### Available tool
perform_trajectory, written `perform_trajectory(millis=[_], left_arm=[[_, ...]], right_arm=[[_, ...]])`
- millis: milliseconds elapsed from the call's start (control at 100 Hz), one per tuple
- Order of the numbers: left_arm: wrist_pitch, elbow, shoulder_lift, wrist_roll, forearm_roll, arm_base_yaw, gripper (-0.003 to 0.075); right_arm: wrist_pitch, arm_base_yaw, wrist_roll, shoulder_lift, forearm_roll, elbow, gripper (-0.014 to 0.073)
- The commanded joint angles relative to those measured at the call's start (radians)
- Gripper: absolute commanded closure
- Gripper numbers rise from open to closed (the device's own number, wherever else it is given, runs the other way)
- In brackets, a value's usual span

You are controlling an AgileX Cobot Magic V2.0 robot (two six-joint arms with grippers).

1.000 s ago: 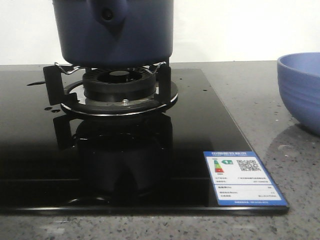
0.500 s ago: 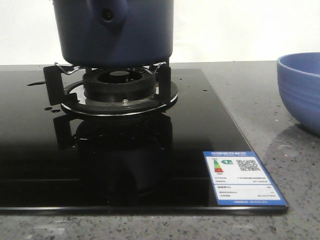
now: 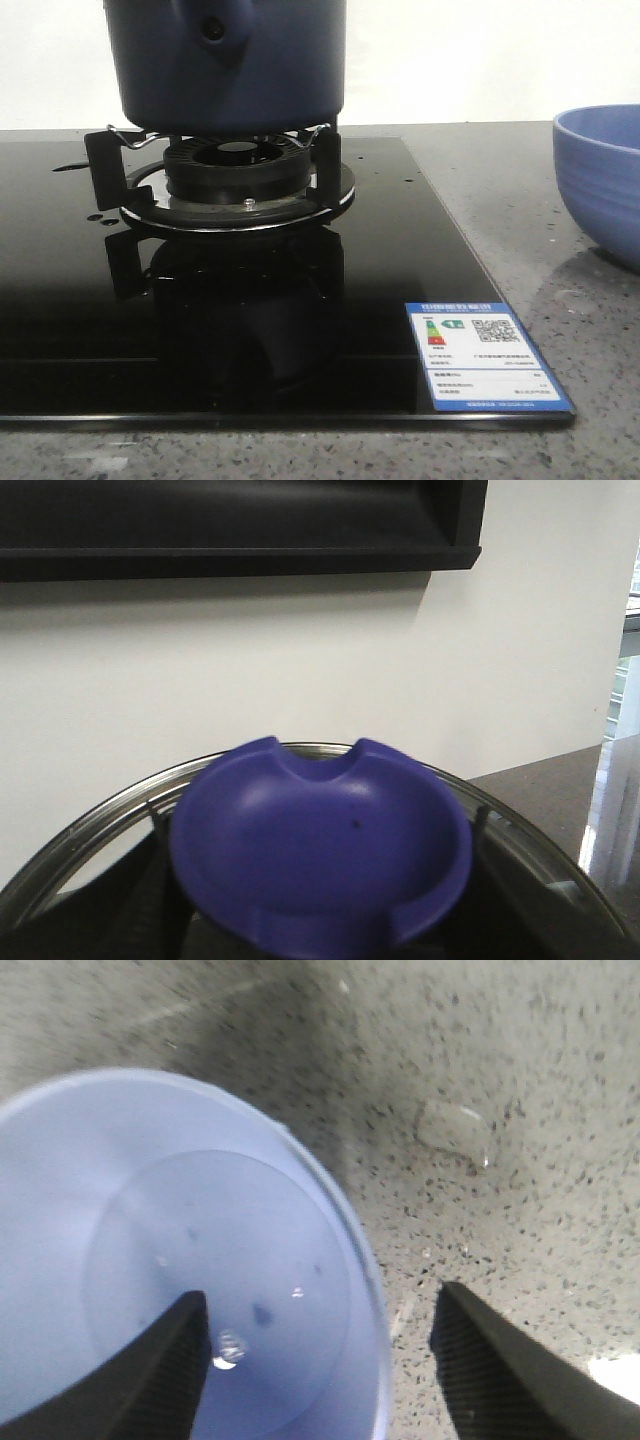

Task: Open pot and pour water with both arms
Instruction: 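Lift the light blue bowl with the right gripper toward the pot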

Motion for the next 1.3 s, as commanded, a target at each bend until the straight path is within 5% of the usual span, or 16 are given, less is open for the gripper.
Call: perform_trajectory(millis=[0,210,480,830,1290], left_arm=[[-0.014,-0.033,-0.006,-0.008,-0.054,-0.007,0.0459],[-0.014,-0.033,-0.006,-0.008,-0.054,-0.007,0.0459],[-0.013,-0.033,-0.006,-0.008,-0.054,-0.007,0.0459],[-0.013,-0.033,-0.006,-0.008,-0.054,-0.007,0.0459],[-0.013,-0.033,-0.006,-0.008,-0.067,-0.007,0.0459]], right_arm=[[-0.069,-0.007,-0.003,-0.011,0.015,0.023,0.0178],[-0.123,-0.007,-0.015,-0.011,0.062,0.125,0.0210],[-0.144,-0.007,-0.104,-0.017,0.172,0.119,0.0665],[-0.030,0.018,-0.104,-0.012,0.177,-0.144,0.0655],[0.179,0.220,-0.070,0.242,0.177,-0.689,0.0655]])
